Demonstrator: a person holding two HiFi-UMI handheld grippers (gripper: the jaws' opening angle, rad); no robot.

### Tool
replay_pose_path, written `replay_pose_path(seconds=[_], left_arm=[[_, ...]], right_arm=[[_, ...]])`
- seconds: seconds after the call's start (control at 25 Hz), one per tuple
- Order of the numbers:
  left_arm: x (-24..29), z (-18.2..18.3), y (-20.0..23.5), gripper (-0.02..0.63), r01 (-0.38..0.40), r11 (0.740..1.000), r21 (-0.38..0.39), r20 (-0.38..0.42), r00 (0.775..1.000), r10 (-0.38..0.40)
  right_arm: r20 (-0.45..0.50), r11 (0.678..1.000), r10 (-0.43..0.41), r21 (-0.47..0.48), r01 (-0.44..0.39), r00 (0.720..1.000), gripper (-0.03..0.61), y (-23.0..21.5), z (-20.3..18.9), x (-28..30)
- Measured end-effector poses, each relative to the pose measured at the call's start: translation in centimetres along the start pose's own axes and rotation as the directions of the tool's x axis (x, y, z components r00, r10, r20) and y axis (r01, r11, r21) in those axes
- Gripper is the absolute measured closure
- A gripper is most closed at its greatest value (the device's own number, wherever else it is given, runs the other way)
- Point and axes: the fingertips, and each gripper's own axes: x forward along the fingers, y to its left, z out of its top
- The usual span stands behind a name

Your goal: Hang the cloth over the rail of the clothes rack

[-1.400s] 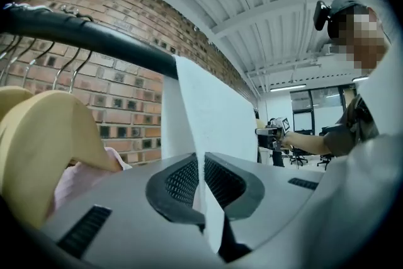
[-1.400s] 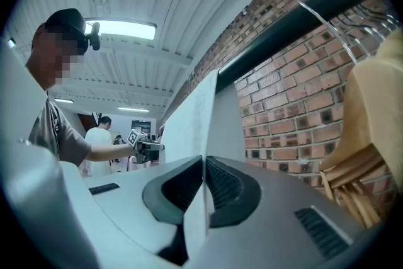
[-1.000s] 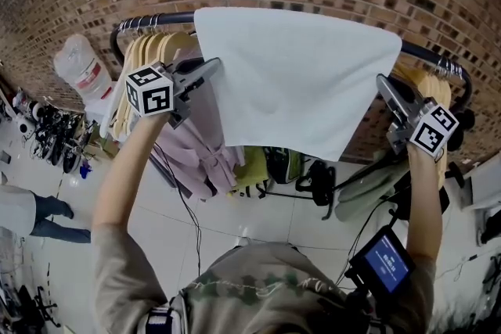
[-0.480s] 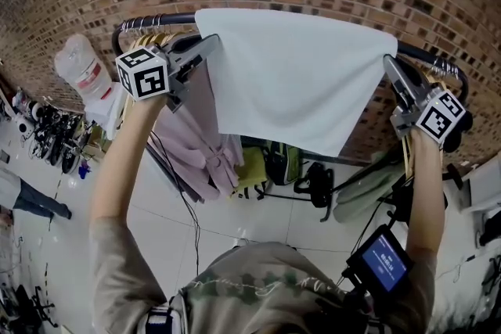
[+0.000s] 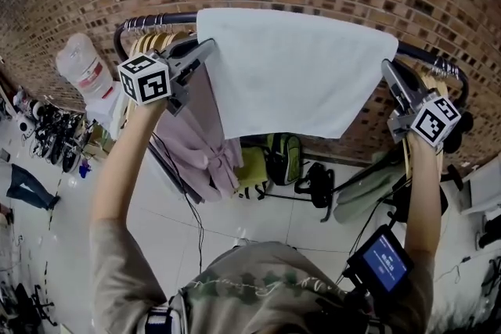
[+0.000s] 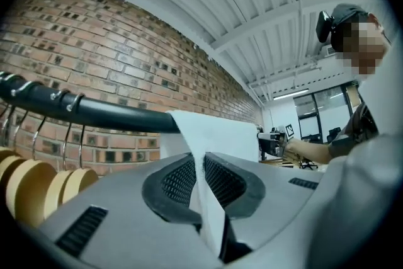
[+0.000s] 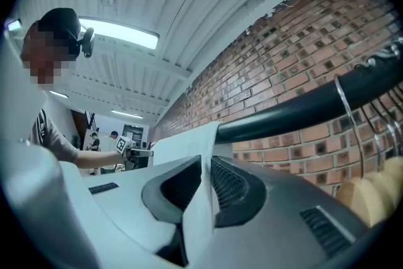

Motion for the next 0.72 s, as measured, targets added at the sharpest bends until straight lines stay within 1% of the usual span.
replay_pose_path(seconds=[0.04, 0.08, 0.16, 0.2, 0.28, 0.4, 0.52, 0.6, 0.72], left_arm=[[-0.1, 0.0, 0.1, 0.587, -0.004, 1.000, -0.017, 0.010, 1.000, 0.004], [-0.3, 0.0, 0.2, 0.553, -0.005, 0.999, -0.034, 0.016, 1.000, 0.005], [-0.4, -0.1, 0.1, 0.489, -0.005, 0.998, -0.064, 0.019, 1.000, 0.006], [-0.4, -0.4, 0.1, 0.469, -0.005, 0.998, -0.070, 0.014, 1.000, 0.006], [-0.7, -0.8, 0.0, 0.469, -0.020, 0.998, -0.056, 0.001, 1.000, 0.020], [-1.6, -0.7, 0.4, 0.468, -0.081, 0.997, -0.007, 0.014, 0.997, 0.081], [-2.3, -0.3, 0.6, 0.468, -0.111, 0.994, -0.011, 0.040, 0.993, 0.111], [-2.9, -0.4, 0.2, 0.468, -0.103, 0.995, -0.017, 0.045, 0.994, 0.104], [-3.4, -0.9, -1.0, 0.469, -0.060, 0.998, -0.024, 0.038, 0.997, 0.061]], right_arm=[[0.002, 1.000, -0.011, 0.004, 0.011, 1.000, 0.554, 0.0, -0.1, -0.1], [0.006, 1.000, -0.016, 0.013, 0.016, 1.000, 0.549, 0.0, -0.1, -0.2], [0.007, 1.000, -0.011, 0.025, 0.011, 1.000, 0.489, 0.3, -0.2, -0.4], [0.001, 1.000, -0.007, 0.023, 0.007, 1.000, 0.485, 0.4, -0.3, -0.4], [-0.013, 1.000, -0.006, 0.005, 0.006, 1.000, 0.485, 0.8, -0.6, -0.4], [-0.030, 0.999, -0.019, -0.028, 0.018, 0.999, 0.485, 0.8, -1.1, -0.2], [-0.041, 0.999, -0.030, -0.028, 0.029, 0.999, 0.485, 0.6, -1.8, -0.8], [-0.039, 1.000, -0.021, -0.011, 0.021, 0.999, 0.485, 0.8, -2.0, -1.6], [-0.003, 1.000, 0.016, 0.026, -0.016, 1.000, 0.485, 1.5, -2.0, -2.6]])
